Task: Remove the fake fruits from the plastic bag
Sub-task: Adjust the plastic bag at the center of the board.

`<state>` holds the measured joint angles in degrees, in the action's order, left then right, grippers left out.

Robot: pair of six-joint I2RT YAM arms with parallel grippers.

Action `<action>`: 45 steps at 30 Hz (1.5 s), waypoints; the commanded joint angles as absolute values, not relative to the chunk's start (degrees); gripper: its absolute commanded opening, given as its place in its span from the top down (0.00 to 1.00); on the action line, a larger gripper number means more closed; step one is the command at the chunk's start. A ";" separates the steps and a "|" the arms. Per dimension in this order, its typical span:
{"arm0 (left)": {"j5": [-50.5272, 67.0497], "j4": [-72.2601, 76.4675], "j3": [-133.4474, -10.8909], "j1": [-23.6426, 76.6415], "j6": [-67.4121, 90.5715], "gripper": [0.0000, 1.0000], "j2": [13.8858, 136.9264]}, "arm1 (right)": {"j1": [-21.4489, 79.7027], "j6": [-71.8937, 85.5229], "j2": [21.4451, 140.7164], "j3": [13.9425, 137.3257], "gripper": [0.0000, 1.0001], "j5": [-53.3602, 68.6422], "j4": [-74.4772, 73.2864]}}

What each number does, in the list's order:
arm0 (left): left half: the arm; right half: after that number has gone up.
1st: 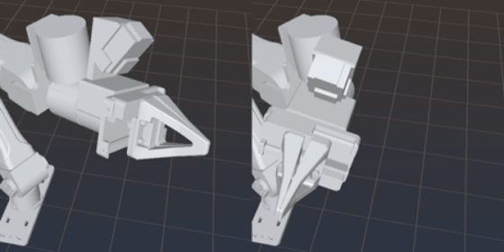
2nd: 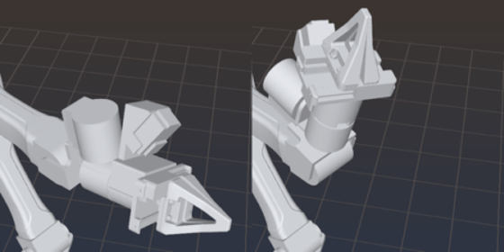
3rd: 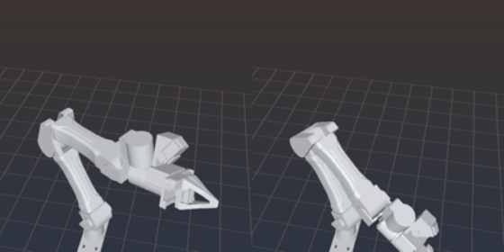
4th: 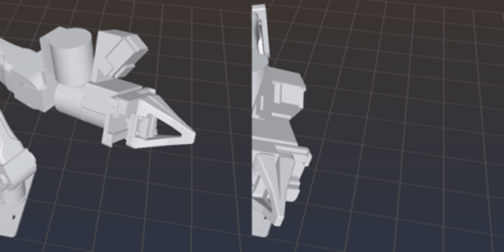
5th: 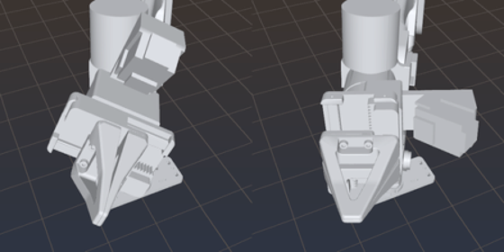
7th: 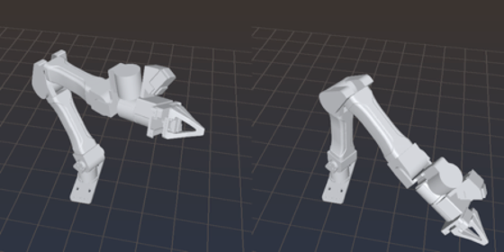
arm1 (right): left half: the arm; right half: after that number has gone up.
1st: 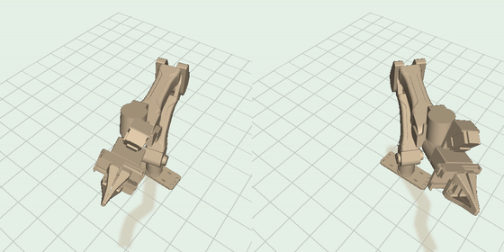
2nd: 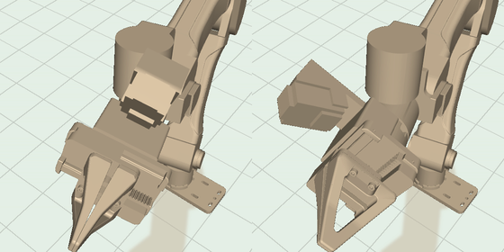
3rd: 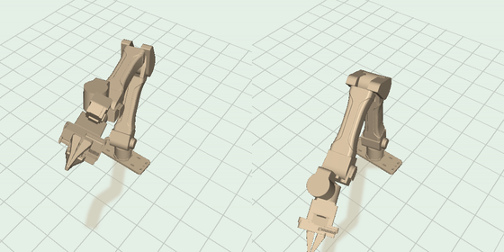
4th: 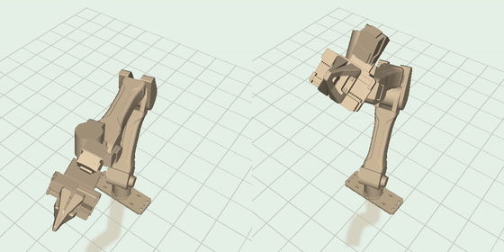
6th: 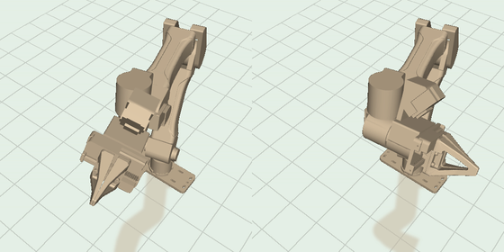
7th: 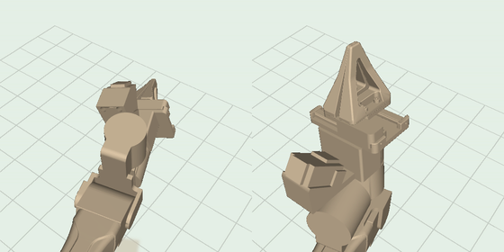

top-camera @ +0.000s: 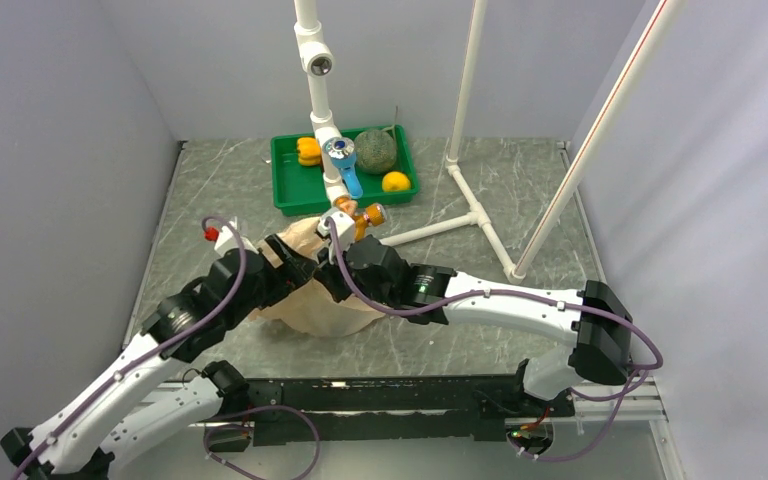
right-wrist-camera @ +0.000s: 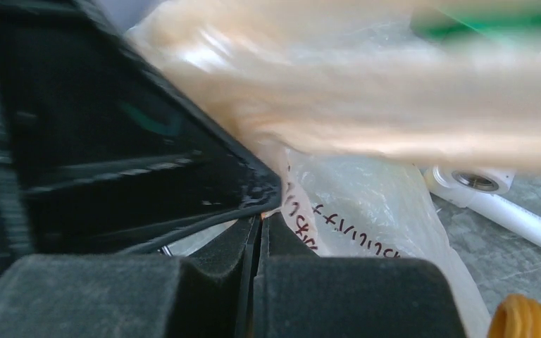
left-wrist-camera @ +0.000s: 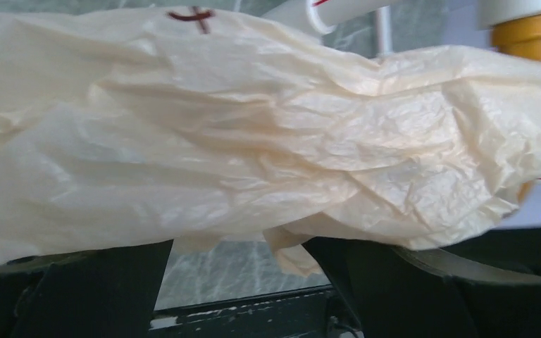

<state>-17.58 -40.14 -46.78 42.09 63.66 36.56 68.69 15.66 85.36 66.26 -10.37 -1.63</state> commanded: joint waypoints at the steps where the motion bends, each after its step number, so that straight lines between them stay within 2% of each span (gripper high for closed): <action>1: -23.76 -46.34 -51.20 42.20 61.59 0.14 42.67 | 68.90 15.63 81.40 66.91 1.00 -10.35 1.64; 2: -24.10 -46.30 -51.47 42.23 60.48 0.18 43.39 | 68.89 15.60 81.17 66.91 1.00 -10.32 1.74; 5: -25.24 -47.40 -51.50 42.21 59.12 0.42 43.07 | 68.80 15.90 80.89 67.18 1.00 -12.47 1.19; 6: -25.31 -47.50 -50.94 42.22 58.49 0.46 41.76 | 68.67 15.83 80.91 67.35 1.00 -14.34 0.65; 11: -18.62 -43.06 -42.91 42.26 52.57 0.46 31.66 | 67.33 12.53 80.74 67.10 1.00 -23.47 -1.01; 13: -17.04 -43.44 -40.31 42.26 51.83 0.54 28.32 | 66.38 11.42 80.47 67.31 1.00 -25.25 -0.96; 15: -17.04 -46.02 -39.06 42.23 52.24 0.77 26.18 | 65.82 9.13 79.91 67.83 1.00 -25.33 -0.54; 17: -15.72 -48.25 -38.85 42.23 51.95 0.94 24.83 | 65.83 6.68 78.78 67.79 1.00 -25.00 0.99; 19: -12.39 -48.84 -38.49 42.24 50.73 0.99 23.98 | 65.84 4.45 77.67 67.36 1.00 -24.34 2.61; 24: -1.33 -48.37 -37.84 42.19 48.65 1.00 23.60 | 65.80 -1.07 77.42 67.78 0.99 -23.99 3.31; 27: -0.05 -47.39 -36.78 42.25 50.00 1.00 22.30 | 66.04 1.41 77.80 70.70 0.76 -22.06 -5.01; 30: 0.21 -45.18 -35.66 42.25 50.62 1.00 20.79 | 67.02 5.75 74.37 69.17 0.60 -19.01 -11.20; 33: 0.17 -45.90 -36.42 42.21 50.22 1.00 20.61 | 67.49 8.41 66.88 65.66 0.28 -13.58 -15.53; 35: 0.17 -46.38 -37.01 42.26 49.66 1.00 20.90 | 67.55 9.37 62.34 63.62 0.12 -9.67 -17.77; 36: -1.22 -46.51 -37.27 42.23 49.43 1.00 21.11 | 67.56 9.55 60.47 63.29 0.08 -7.79 -19.14; 40: -1.13 -46.77 -38.10 42.22 48.41 1.00 22.65 | 67.61 11.76 56.67 62.64 0.04 3.00 -19.93; 41: -1.36 -46.86 -38.26 42.27 48.30 1.00 22.89 | 67.65 12.15 56.86 61.84 0.05 6.12 -18.43; 43: -1.75 -47.10 -38.67 42.24 48.11 1.00 23.11 | 67.63 12.87 58.56 59.80 0.15 12.04 -14.40; 45: -2.36 -47.69 -39.20 42.22 48.07 1.00 22.92 | 67.67 13.63 62.11 58.90 0.32 11.63 -11.75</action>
<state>-1.37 -47.92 -36.07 42.35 49.56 22.72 67.51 10.83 56.07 62.04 2.79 -15.73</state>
